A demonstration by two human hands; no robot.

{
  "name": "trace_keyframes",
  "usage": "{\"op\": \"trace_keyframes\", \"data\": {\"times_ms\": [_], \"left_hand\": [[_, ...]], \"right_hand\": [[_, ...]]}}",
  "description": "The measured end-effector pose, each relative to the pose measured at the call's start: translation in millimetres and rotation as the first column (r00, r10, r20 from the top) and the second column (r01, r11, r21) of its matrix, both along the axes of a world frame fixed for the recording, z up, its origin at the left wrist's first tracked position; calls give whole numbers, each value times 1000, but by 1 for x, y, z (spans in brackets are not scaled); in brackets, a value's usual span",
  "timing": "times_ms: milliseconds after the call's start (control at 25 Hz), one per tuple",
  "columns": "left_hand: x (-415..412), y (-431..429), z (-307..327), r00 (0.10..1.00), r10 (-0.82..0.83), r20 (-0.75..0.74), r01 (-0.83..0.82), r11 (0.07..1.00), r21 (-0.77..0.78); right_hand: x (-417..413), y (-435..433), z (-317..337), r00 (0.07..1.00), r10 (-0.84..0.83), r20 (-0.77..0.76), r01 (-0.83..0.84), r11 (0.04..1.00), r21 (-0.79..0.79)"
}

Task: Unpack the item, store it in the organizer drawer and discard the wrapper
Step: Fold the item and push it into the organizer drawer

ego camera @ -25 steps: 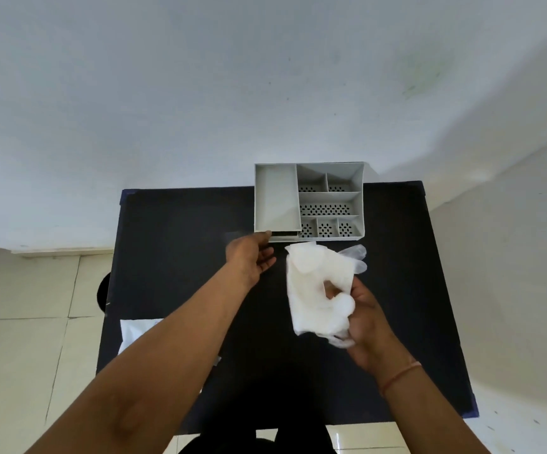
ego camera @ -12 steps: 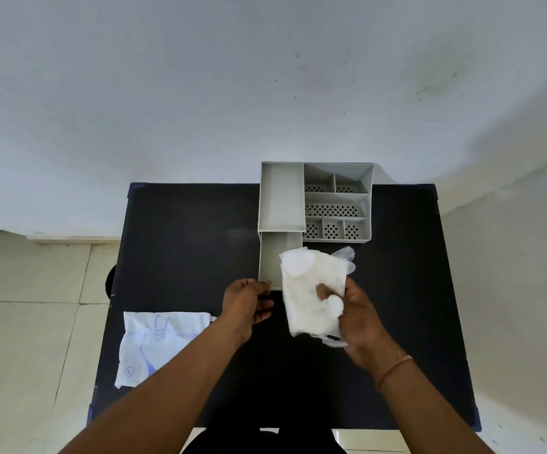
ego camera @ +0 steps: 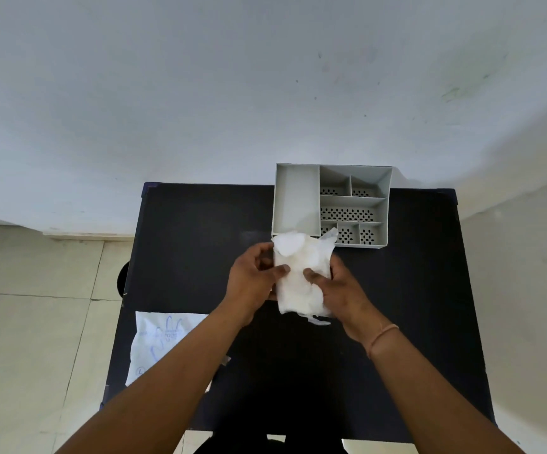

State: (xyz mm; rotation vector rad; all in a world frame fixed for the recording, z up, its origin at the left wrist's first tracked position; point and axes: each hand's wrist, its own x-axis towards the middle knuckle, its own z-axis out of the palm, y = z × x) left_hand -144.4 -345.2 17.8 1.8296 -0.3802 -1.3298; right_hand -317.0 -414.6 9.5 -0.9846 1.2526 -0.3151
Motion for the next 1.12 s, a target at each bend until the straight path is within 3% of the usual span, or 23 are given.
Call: {"op": "trace_keyframes", "data": {"times_ms": [40, 120, 200, 280, 400, 680, 760, 920, 1120], "left_hand": [[4, -4, -6, 980, -84, 178, 75, 996, 52], [7, -8, -17, 822, -273, 499, 233, 962, 141], [5, -10, -23, 640, -362, 678, 337, 925, 177], [1, -12, -28, 516, -404, 755, 383, 898, 219], [-2, -20, -36, 447, -436, 781, 395, 880, 265], [-5, -29, -45, 511, -327, 795, 360, 921, 148], [-5, -27, -48, 495, -313, 811, 363, 922, 134], [-1, -26, -61, 317, -445, 837, 473, 840, 268], [1, -34, -59, 179, -580, 794, 480, 756, 445]], "right_hand": [[1, -2, -4, 991, 55, -121, -66, 994, -89], [0, -4, -12, 933, 112, -343, -211, 940, -267], [1, -6, -20, 850, 144, -506, -374, 842, -389], [4, -6, -26, 796, 156, -585, -465, 777, -425], [11, -11, -32, 793, 124, -597, -463, 760, -456], [29, -21, -39, 798, 46, -601, -426, 749, -508], [32, -17, -39, 775, 8, -631, -432, 736, -522], [37, -9, -46, 728, -81, -681, -437, 710, -552], [40, -13, -55, 733, -95, -673, -428, 706, -565]]}}
